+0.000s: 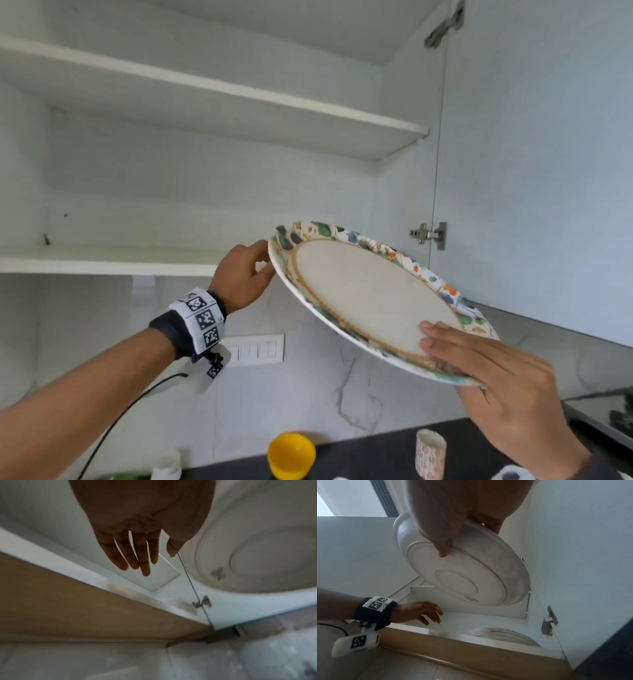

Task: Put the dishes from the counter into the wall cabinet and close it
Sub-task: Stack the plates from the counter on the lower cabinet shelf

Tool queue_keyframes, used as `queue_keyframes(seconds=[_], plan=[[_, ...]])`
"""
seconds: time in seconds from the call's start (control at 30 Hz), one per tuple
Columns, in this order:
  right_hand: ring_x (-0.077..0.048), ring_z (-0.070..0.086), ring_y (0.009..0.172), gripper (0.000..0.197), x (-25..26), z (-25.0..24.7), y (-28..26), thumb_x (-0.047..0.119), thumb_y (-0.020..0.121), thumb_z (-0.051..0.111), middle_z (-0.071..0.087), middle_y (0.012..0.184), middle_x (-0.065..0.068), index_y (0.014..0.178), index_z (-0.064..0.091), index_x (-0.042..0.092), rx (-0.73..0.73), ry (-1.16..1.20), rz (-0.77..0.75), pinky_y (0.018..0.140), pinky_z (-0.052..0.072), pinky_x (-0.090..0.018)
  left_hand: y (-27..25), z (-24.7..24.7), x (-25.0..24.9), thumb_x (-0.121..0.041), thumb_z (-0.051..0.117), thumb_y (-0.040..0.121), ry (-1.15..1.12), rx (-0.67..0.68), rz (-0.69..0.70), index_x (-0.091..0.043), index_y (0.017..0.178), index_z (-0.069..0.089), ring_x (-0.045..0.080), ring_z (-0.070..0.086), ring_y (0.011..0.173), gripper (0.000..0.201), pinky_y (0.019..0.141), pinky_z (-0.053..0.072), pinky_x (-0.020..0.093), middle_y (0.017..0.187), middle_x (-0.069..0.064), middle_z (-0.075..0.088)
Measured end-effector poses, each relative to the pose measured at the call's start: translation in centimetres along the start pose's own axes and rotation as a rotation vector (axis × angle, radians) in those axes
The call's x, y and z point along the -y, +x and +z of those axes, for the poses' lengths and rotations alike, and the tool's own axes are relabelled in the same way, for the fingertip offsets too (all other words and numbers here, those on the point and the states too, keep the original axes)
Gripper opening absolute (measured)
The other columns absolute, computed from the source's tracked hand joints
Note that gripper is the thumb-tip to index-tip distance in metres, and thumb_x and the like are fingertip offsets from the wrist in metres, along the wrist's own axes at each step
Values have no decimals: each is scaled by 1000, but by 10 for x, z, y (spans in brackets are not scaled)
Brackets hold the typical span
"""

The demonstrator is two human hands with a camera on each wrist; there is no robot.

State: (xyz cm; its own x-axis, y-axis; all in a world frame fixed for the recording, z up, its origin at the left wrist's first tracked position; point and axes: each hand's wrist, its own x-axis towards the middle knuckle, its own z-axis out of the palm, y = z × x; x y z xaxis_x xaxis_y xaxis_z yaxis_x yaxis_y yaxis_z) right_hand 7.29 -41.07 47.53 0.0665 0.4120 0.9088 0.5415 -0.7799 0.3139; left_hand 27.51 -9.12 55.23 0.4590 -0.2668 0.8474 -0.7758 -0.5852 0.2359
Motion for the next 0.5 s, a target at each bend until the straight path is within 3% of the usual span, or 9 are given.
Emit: queue_keyframes(seconds=[0.13, 0.23, 0.27, 0.37, 0.5], plan=[[-5, 64, 112, 36, -25, 10, 34, 5, 83, 63, 67, 123, 11, 114, 72, 21, -25, -65, -9, 82, 59, -34, 33, 25, 14, -63, 26, 81, 392, 141, -8, -16, 118, 66, 35, 60, 103, 71, 83, 49, 41, 114, 10, 68], [1, 64, 106, 36, -51, 25, 65, 17, 87, 58, 64, 121, 18, 117, 65, 34, 16, -130, -15, 82, 51, -17, 48, 43, 29, -68, 17, 90, 607, 269, -97, -30, 130, 56, 26, 56, 115, 68, 90, 46, 38, 128, -1, 63], [1, 65, 101, 34, -62, 31, 74, 21, 88, 56, 66, 118, 20, 118, 61, 36, 43, -150, -7, 77, 52, -17, 52, 49, 34, -69, 14, 91, 616, 281, -112, -33, 132, 54, 25, 57, 117, 67, 90, 46, 38, 129, -4, 62], [-11, 72, 84, 27, -94, 56, 89, 32, 91, 48, 73, 105, 15, 116, 56, 38, 136, -210, 26, 59, 56, -32, 52, 59, 39, -68, 10, 93, 653, 274, -132, -38, 124, 59, 24, 65, 104, 65, 76, 45, 33, 113, -4, 70], [-18, 68, 63, 26, -126, 93, 102, 36, 89, 44, 74, 86, 9, 111, 58, 35, 248, -285, 42, 48, 44, -26, 49, 60, 45, -72, 5, 90, 660, 249, -97, -45, 127, 57, 23, 67, 96, 70, 70, 41, 32, 103, -3, 73]])
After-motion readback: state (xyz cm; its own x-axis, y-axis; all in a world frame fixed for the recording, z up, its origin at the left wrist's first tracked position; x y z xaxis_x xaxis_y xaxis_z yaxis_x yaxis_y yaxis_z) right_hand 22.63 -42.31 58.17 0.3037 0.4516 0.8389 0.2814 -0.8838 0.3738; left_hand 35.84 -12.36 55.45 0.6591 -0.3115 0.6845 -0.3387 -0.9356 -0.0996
